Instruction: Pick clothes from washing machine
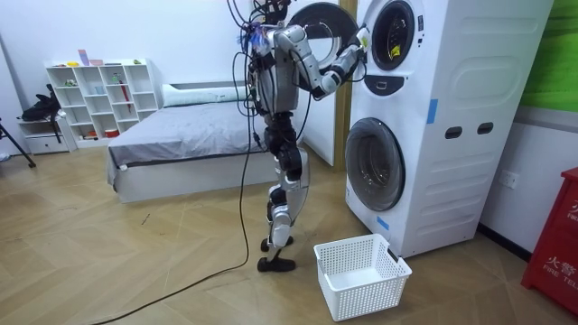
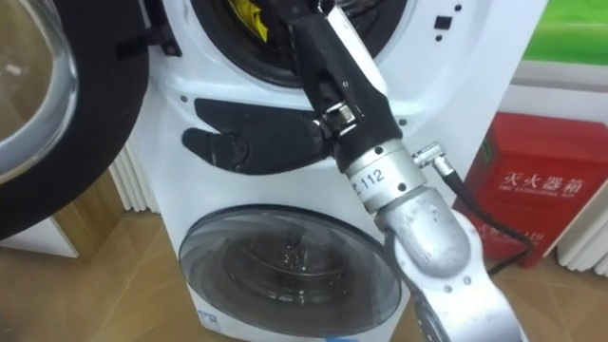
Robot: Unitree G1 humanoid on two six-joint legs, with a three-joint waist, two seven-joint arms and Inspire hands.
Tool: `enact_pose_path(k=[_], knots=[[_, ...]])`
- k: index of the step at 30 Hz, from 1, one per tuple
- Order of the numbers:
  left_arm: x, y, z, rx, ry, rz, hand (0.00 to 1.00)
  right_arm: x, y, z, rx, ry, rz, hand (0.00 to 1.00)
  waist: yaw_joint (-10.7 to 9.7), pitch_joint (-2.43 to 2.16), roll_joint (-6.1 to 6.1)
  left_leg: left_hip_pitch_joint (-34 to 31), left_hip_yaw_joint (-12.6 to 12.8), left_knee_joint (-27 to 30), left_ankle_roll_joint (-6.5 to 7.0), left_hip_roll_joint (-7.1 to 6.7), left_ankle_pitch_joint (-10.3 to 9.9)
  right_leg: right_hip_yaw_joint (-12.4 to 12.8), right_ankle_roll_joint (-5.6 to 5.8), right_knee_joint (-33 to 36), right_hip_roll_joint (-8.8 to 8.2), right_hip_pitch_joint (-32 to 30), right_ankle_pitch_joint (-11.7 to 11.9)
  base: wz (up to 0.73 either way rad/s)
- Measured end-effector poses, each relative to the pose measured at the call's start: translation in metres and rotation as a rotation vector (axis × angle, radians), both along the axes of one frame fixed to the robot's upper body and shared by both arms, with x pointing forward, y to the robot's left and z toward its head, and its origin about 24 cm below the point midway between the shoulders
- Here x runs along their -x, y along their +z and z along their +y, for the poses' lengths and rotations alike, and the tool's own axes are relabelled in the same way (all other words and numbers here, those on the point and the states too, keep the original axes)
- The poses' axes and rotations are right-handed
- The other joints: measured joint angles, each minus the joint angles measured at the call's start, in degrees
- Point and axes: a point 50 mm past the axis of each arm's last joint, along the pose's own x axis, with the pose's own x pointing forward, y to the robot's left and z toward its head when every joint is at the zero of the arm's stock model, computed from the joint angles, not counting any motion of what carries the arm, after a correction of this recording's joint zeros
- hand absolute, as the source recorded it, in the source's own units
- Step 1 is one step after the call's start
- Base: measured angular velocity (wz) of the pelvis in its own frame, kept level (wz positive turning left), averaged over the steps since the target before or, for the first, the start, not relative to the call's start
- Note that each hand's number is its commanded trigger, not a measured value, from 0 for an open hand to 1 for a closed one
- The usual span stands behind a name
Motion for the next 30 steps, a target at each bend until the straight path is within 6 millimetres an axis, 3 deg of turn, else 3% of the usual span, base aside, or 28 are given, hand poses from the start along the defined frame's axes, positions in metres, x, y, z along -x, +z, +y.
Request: enact_pose_path(k=[2, 4, 8, 12, 14, 15, 16, 18, 19, 24, 30], knots=[[0.006, -0.001, 0.003, -0.006, 0.013, 0.017, 0.00, 0.000, 0.000, 0.000, 0.012, -0.010, -0.006, 0.00, 0.3, 0.05, 0.08, -1.8, 0.0, 3.7, 0.02, 0.41, -1.2, 0.0, 0.00, 0.1, 0.20, 0.1, 0.0, -0.02], [0.014, -0.001, 0.008, -0.022, 0.020, 0.051, 0.00, -0.002, -0.003, -0.001, 0.029, -0.034, -0.005, 0.00, 0.9, 0.20, 0.38, -4.9, 0.0, 10.9, -0.11, 1.71, -3.5, 0.0, -0.05, 0.4, 1.04, 0.2, 0.0, -0.04], [0.030, -0.005, 0.011, -0.015, 0.037, 0.136, 0.00, -0.013, -0.020, -0.007, 0.057, -0.098, 0.065, 0.00, 1.2, 0.46, 0.88, -9.6, -0.1, 20.0, -0.32, 3.54, -5.8, 0.2, -1.49, 1.3, 2.39, -0.2, -0.9, 0.02], [0.031, -0.006, 0.009, 0.006, 0.039, 0.156, 0.00, -0.015, -0.023, -0.009, 0.030, -0.122, 0.086, 0.00, 1.3, 0.22, 0.87, -11.2, -0.1, 21.1, -0.35, 3.82, -5.7, 0.5, -1.79, 2.4, 2.37, -1.6, -1.8, 0.05], [0.034, -0.006, 0.012, -0.001, 0.042, 0.169, 0.00, -0.017, -0.027, -0.011, 0.026, -0.141, 0.101, 0.00, 1.5, 0.09, 0.30, -12.0, -0.5, 20.7, -1.77, 3.14, -5.5, 1.9, -2.20, 3.1, 1.79, -2.0, -2.5, 0.08], [0.034, -0.005, 0.014, -0.005, 0.041, 0.169, 0.00, -0.019, -0.029, -0.013, 0.027, -0.159, 0.114, 0.00, 1.4, -0.13, -0.46, -13.8, -0.8, 17.4, -2.81, 3.05, -4.9, 2.3, -1.91, 3.3, 1.35, -2.2, -2.8, -0.03], [0.034, -0.005, 0.014, -0.004, 0.040, 0.168, 0.00, -0.021, -0.032, -0.016, 0.028, -0.162, 0.132, 0.00, 1.9, -0.23, -0.60, -15.4, -0.8, 13.3, -3.22, 3.38, -1.8, 3.1, -1.54, 3.4, 1.19, -2.1, -3.0, -0.14], [0.041, -0.006, 0.014, -0.003, 0.043, 0.182, 0.00, -0.021, -0.034, -0.017, 0.005, -0.148, 0.160, 0.00, 2.5, -0.82, -0.45, -15.4, -0.8, 10.0, -2.58, 3.59, 3.4, 4.3, -0.23, 3.3, 0.81, -1.3, -3.2, -0.29], [0.043, -0.005, 0.015, -0.004, 0.054, 0.183, 0.00, -0.021, -0.034, -0.017, -0.013, -0.139, 0.169, 0.00, 2.1, -0.94, -0.63, -14.4, -0.7, 9.1, -1.37, 3.08, 4.9, 4.4, 0.40, 3.0, 0.33, -0.8, -3.4, -0.23], [0.035, -0.003, 0.018, -0.008, 0.065, 0.139, 0.00, -0.019, -0.040, -0.022, -0.012, -0.172, 0.182, 0.00, -0.3, -1.11, -0.95, -13.6, 0.2, 8.8, 0.49, 0.75, 3.8, 3.3, 2.10, 1.5, -2.24, 0.4, -3.0, 0.03], [0.017, -0.001, 0.017, -0.004, 0.059, 0.091, 0.00, -0.010, -0.052, -0.031, 0.021, -0.219, 0.200, 0.00, -2.3, -0.77, -0.72, -12.2, 1.0, 8.7, 2.34, -1.88, 1.3, 3.2, 5.24, 7.1, -5.44, -0.1, -4.8, 0.06]])
